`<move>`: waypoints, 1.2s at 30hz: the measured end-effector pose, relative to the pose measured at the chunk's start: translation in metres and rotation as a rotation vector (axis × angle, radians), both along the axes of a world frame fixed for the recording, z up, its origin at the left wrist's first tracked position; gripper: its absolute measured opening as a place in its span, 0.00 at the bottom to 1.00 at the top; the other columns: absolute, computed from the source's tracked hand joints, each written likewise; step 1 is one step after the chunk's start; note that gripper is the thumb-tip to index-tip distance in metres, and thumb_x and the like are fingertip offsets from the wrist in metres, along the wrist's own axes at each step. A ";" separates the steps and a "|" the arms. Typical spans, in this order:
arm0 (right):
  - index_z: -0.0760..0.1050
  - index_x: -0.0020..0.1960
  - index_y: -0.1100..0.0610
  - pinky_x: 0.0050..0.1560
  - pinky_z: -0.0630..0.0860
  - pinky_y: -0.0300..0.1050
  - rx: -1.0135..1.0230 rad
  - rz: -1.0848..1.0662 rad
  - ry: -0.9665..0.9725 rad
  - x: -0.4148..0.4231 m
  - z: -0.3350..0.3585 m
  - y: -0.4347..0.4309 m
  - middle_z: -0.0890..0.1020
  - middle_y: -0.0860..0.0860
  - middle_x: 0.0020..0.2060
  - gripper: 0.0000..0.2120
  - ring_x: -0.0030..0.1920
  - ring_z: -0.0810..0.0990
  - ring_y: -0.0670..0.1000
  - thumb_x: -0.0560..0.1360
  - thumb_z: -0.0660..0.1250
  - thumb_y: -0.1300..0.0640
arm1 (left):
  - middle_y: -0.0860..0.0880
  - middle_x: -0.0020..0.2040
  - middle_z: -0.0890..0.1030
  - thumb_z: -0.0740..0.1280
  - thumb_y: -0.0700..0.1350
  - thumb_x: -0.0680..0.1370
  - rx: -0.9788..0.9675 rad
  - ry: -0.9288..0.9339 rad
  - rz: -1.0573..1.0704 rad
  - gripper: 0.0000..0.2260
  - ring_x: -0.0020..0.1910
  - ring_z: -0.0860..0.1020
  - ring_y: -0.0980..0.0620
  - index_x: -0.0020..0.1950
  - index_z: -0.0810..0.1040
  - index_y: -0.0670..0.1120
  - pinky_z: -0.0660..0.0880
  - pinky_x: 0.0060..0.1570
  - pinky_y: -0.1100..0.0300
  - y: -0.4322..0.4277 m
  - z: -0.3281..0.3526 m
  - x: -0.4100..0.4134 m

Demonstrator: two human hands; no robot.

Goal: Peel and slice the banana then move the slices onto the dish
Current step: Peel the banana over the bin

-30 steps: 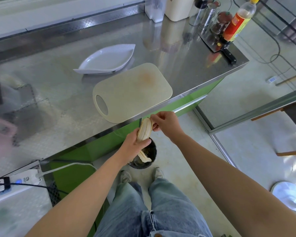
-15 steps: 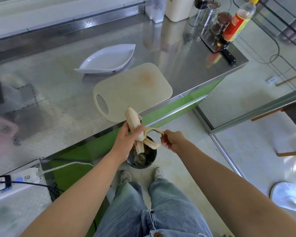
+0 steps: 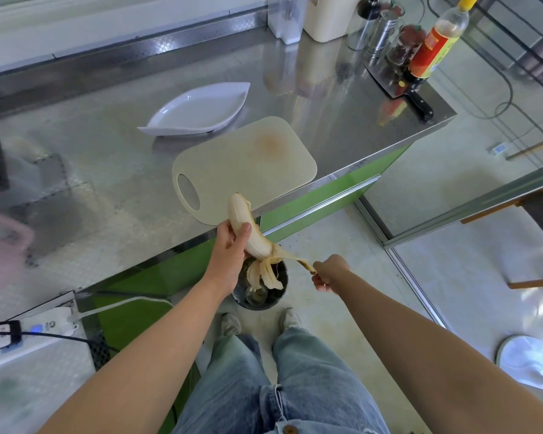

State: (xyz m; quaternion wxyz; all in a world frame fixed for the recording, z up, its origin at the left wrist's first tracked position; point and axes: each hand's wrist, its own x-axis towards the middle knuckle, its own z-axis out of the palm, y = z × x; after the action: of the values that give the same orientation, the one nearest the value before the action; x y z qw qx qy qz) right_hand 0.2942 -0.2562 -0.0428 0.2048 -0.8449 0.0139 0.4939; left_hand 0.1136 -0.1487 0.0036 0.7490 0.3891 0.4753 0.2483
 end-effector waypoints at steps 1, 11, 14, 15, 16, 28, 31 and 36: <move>0.72 0.36 0.66 0.33 0.74 0.44 0.006 0.031 -0.016 0.001 0.002 0.003 0.74 0.56 0.25 0.12 0.25 0.73 0.54 0.78 0.60 0.65 | 0.45 0.60 0.75 0.64 0.47 0.80 0.014 0.014 -0.016 0.16 0.62 0.75 0.48 0.66 0.67 0.46 0.71 0.65 0.42 0.002 -0.001 -0.002; 0.79 0.46 0.60 0.42 0.80 0.42 0.692 0.168 0.118 -0.021 0.087 0.080 0.81 0.53 0.39 0.14 0.37 0.80 0.49 0.76 0.67 0.48 | 0.45 0.52 0.76 0.63 0.53 0.75 0.044 0.029 -0.262 0.14 0.52 0.75 0.47 0.60 0.72 0.54 0.72 0.57 0.47 -0.004 0.004 0.002; 0.76 0.40 0.59 0.40 0.80 0.42 0.683 0.129 0.092 -0.023 0.087 0.084 0.80 0.52 0.34 0.12 0.35 0.79 0.49 0.73 0.72 0.51 | 0.45 0.49 0.75 0.67 0.57 0.73 0.083 0.004 -0.299 0.18 0.49 0.74 0.48 0.60 0.72 0.54 0.72 0.57 0.45 -0.005 0.006 0.004; 0.76 0.39 0.59 0.40 0.80 0.42 0.686 0.097 0.099 -0.021 0.084 0.084 0.80 0.52 0.34 0.11 0.34 0.79 0.49 0.73 0.73 0.52 | 0.45 0.49 0.75 0.68 0.58 0.73 0.111 0.008 -0.323 0.20 0.49 0.74 0.49 0.61 0.71 0.53 0.72 0.57 0.45 -0.005 0.005 0.003; 0.77 0.39 0.59 0.39 0.80 0.42 0.689 0.075 0.100 -0.020 0.082 0.082 0.80 0.52 0.34 0.10 0.33 0.79 0.49 0.73 0.72 0.54 | 0.45 0.50 0.75 0.68 0.58 0.73 0.134 0.021 -0.339 0.21 0.49 0.75 0.49 0.62 0.70 0.52 0.73 0.57 0.45 -0.005 0.004 0.002; 0.75 0.41 0.65 0.26 0.77 0.36 0.505 -0.144 0.207 -0.025 0.066 0.071 0.77 0.55 0.31 0.11 0.24 0.77 0.45 0.78 0.66 0.59 | 0.49 0.49 0.75 0.64 0.51 0.80 0.207 0.035 -0.182 0.11 0.46 0.74 0.55 0.60 0.71 0.49 0.72 0.49 0.58 -0.011 -0.001 0.004; 0.75 0.48 0.66 0.24 0.75 0.36 0.440 -0.190 0.272 -0.029 0.061 0.070 0.78 0.55 0.31 0.10 0.23 0.77 0.46 0.79 0.65 0.58 | 0.48 0.48 0.75 0.65 0.53 0.79 0.173 0.032 -0.101 0.11 0.46 0.74 0.53 0.58 0.72 0.49 0.73 0.49 0.54 -0.011 -0.004 0.005; 0.73 0.49 0.65 0.23 0.75 0.36 0.398 -0.242 0.324 -0.021 0.057 0.063 0.79 0.57 0.34 0.09 0.30 0.78 0.50 0.80 0.62 0.59 | 0.44 0.49 0.74 0.67 0.58 0.75 0.066 0.017 0.101 0.16 0.47 0.74 0.49 0.55 0.73 0.49 0.73 0.51 0.50 0.000 -0.008 0.006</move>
State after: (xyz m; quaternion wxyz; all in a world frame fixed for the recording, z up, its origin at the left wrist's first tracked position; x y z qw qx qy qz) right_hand 0.2731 -0.1933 0.0147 0.4193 -0.6904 0.0497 0.5875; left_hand 0.1193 -0.1488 -0.0046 0.7181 0.3912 0.4922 0.2983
